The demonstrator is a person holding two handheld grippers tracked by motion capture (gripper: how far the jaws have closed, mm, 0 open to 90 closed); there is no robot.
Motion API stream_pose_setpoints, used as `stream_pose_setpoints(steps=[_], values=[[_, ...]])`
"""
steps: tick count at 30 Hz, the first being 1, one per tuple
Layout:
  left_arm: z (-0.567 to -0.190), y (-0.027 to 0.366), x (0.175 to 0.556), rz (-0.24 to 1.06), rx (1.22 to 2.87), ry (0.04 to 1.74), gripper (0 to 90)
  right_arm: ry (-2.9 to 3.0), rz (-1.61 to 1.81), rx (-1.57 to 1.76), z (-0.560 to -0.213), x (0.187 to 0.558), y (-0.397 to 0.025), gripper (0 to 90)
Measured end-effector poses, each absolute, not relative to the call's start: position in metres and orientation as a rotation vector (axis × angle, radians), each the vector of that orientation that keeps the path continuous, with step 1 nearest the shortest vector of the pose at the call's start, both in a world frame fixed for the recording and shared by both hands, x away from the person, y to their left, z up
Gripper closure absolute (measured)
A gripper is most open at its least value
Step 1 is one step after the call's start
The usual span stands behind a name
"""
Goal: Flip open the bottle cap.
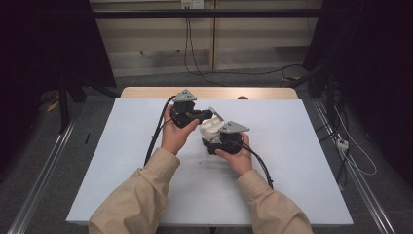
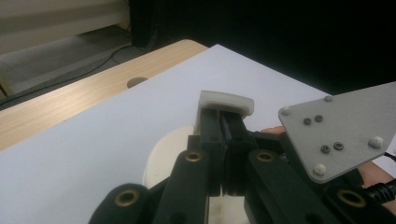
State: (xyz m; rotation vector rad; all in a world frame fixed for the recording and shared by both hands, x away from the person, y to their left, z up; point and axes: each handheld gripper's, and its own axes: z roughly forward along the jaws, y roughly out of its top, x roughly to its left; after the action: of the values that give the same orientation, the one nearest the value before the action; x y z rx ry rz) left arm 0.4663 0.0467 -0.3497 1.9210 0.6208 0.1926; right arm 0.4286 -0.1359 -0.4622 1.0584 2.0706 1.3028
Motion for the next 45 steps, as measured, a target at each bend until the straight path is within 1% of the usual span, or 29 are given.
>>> stream_pose_setpoints(steps=[6, 14, 45], values=[[-0.35, 0.044, 0.466, 0.193, 1.924, 0.623, 88.1, 2.071, 1.302, 1.059, -0.462, 0.428, -0.136, 18.7], [-0.349, 0.041, 0.469, 0.187, 1.926, 0.615, 90.0, 2.071, 1.303, 1.058, -0.462, 0.429, -0.136, 18.7], [-0.342, 0.027, 0.474, 0.198, 1.929, 0.605, 90.0, 2.07, 1.302, 1.057, -0.462, 0.429, -0.136, 18.7]])
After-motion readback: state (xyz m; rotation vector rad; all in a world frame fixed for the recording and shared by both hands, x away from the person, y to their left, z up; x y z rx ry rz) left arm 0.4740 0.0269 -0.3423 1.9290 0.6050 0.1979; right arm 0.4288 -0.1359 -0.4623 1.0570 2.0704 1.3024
